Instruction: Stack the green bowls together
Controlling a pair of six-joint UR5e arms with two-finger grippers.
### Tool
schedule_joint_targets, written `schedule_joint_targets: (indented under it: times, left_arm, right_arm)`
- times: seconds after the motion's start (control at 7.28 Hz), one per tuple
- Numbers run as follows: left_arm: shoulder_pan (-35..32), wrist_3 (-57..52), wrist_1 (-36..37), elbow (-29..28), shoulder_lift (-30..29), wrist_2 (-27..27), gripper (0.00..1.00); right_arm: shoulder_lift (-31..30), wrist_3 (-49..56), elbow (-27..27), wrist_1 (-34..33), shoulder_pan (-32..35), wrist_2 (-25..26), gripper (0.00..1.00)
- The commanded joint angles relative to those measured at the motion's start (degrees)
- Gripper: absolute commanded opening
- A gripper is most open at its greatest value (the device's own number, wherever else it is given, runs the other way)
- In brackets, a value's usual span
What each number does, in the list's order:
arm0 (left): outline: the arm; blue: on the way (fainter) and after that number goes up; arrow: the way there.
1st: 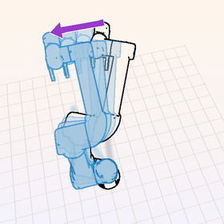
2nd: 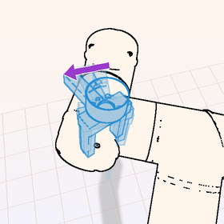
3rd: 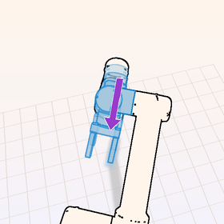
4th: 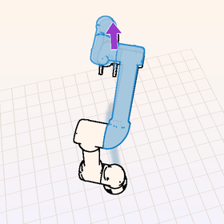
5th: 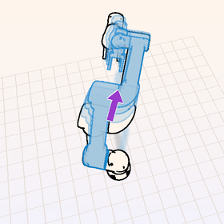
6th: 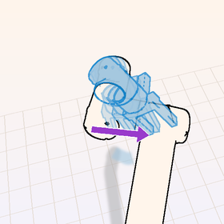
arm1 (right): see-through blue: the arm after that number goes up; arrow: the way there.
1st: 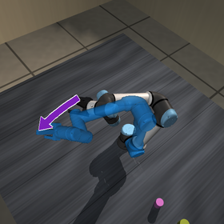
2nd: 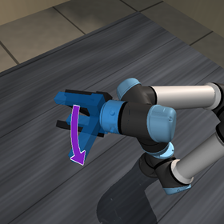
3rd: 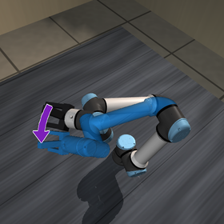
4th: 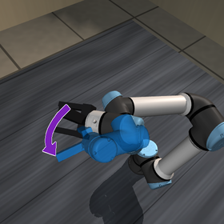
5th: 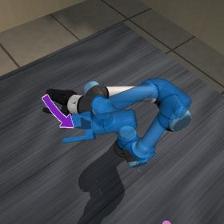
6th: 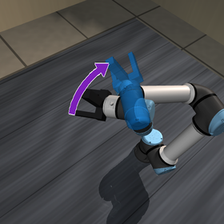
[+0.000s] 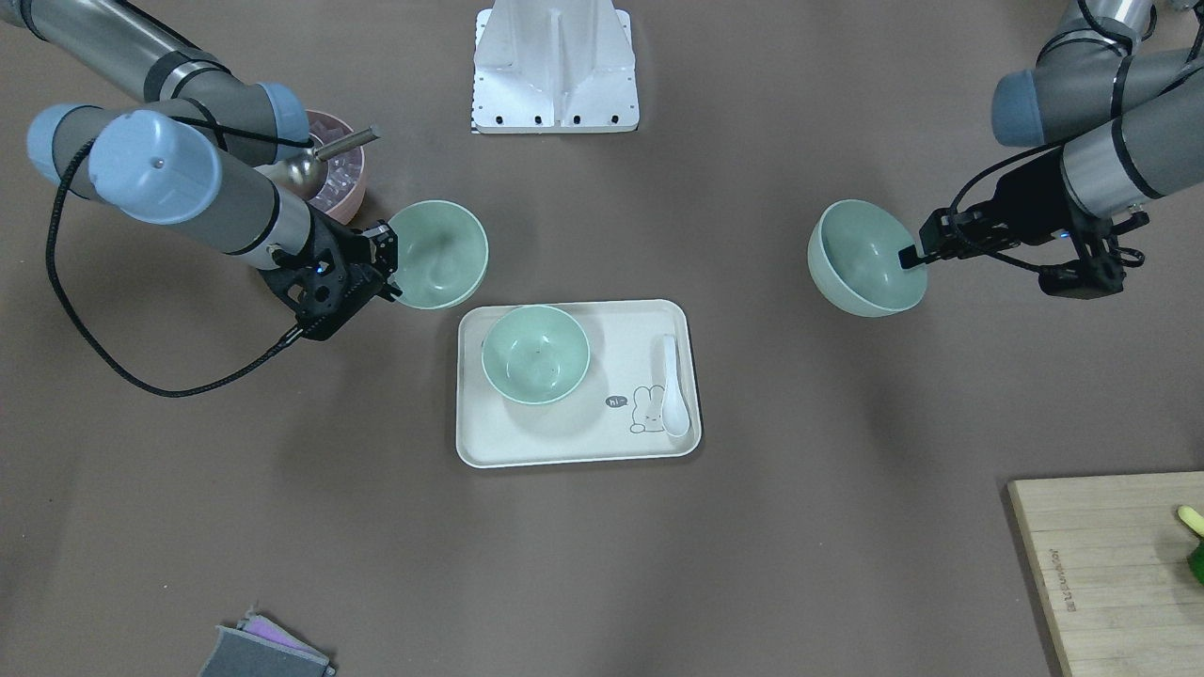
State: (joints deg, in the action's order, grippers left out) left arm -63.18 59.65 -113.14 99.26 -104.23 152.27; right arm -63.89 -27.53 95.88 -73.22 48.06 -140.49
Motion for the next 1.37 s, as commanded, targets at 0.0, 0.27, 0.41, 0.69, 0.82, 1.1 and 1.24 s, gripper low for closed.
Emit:
schedule_joint_targets:
  times: [0.0,0.27,0.41,0.69,0.82,1.1,1.24]
  left_arm:
    - [3.6,8.4,1.3,-4.0,-10.1,-1.0,0.00]
    - [10.4,14.3,1.2,-8.4,-17.8,-8.3,0.00]
    - [12.5,16.4,1.0,-11.8,-22.3,-10.4,0.00]
    - [18.4,20.2,0.5,-16.1,-28.6,-17.4,0.00]
    - [20.8,20.2,-0.9,-17.8,-29.6,-20.7,0.00]
    - [23.3,21.5,-2.8,-19.9,-30.2,-22.8,0.00]
    - [23.9,21.5,-3.9,-20.5,-30.4,-23.7,0.00]
  right_arm:
    - [-0.3,-0.3,1.9,-4.3,6.6,-5.7,0.00]
    - [0.6,-0.4,1.7,-12.6,10.1,-5.4,0.00]
    - [0.7,-0.4,1.5,-15.3,12.3,-5.6,0.00]
    - [0.4,-0.4,1.2,-17.2,14.8,-5.5,0.00]
    - [0.1,-0.5,1.1,-17.2,15.2,-5.2,0.00]
    - [0.2,-0.5,1.0,-17.2,15.1,-5.1,0.00]
    - [0.2,-0.5,0.9,-17.2,15.1,-5.1,0.00]
